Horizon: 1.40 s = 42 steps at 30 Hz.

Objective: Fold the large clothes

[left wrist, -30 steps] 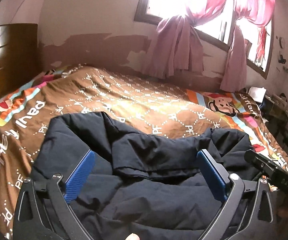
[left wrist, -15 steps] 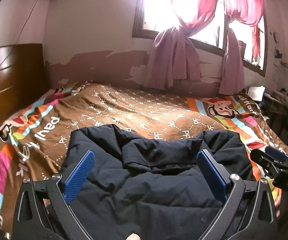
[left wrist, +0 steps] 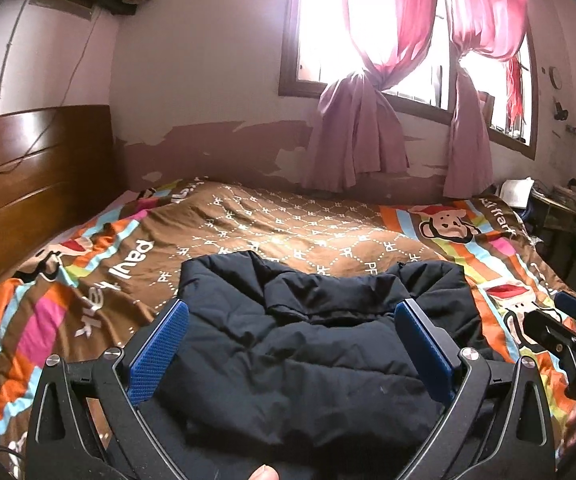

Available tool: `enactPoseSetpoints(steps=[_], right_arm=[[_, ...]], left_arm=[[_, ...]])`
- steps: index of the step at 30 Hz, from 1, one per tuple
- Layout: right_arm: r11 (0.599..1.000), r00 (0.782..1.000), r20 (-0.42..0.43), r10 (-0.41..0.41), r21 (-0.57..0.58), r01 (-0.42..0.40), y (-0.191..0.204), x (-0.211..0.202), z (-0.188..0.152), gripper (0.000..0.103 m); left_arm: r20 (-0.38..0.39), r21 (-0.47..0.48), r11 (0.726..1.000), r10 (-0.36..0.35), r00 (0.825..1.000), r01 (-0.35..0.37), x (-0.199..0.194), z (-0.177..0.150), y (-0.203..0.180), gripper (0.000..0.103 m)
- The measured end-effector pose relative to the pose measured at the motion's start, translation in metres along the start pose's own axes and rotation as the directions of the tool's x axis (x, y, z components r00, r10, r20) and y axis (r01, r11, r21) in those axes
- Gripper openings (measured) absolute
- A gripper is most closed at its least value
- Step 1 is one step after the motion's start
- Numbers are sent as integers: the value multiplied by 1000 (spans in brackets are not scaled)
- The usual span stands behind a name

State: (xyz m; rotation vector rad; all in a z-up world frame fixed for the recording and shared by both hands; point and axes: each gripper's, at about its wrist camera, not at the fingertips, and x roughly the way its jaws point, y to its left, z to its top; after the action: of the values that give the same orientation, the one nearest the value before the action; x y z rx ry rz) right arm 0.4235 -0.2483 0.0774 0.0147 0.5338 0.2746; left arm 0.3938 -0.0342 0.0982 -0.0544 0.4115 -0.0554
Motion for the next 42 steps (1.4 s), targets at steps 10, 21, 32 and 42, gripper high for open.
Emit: enactPoseSetpoints(steps=[10, 21, 32, 42], right_arm=[[1000, 1000, 2, 6, -26, -6, 13, -56, -17, 103], [998, 999, -30, 16, -67, -18, 33, -108, -38, 103], [986, 992, -121, 35, -158, -54, 56, -144, -74, 103], [968, 965, -260, 33, -231, -95, 78, -147, -125, 103]], left_arm=[[-17, 2, 1000, -17, 1000, 17, -47, -23, -2, 101], [-49, 10, 1000, -5, 999, 6, -102, -53, 1, 101], [-61, 68, 998, 3, 998, 1, -150, -85, 7, 101], [-156, 86, 996, 34, 987, -20, -165, -130, 15, 101]])
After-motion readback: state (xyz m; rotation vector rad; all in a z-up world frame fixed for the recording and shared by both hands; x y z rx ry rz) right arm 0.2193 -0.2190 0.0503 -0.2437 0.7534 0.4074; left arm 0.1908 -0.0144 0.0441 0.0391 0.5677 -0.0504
